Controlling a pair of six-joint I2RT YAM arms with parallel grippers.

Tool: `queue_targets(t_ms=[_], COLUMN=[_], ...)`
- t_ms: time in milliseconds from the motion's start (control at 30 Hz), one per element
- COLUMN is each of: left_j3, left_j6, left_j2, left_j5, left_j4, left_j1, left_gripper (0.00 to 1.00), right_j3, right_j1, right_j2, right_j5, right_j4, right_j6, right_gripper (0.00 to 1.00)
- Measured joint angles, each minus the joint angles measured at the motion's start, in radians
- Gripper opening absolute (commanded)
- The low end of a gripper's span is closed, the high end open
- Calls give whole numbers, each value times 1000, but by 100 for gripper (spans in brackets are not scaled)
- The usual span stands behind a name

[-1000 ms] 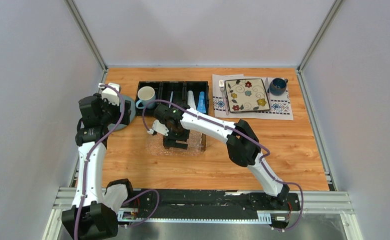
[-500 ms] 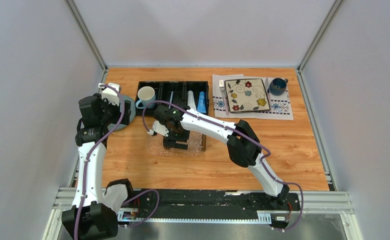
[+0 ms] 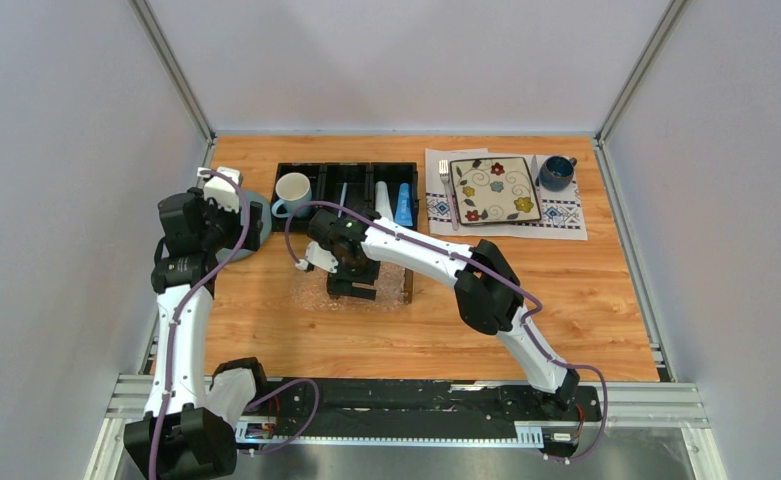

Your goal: Prepare toiletry sets of a toothbrush and toothpaste on the tray

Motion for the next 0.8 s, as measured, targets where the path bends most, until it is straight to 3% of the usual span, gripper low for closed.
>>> queue_targets(t_ms=[367,800], left_j3=[-5,-11], left_j6=[0,0], left_j2=[-9,-14], left_j5=[3,11], left_j4=[-1,-1], left_j1=[0,0], left_gripper=[98,98], right_j3=[0,0], right_j1=[1,5], right_j2=[0,0], right_j5=[0,13], right_j4=[0,-2], right_j6=[5,10], right_gripper=[59,82])
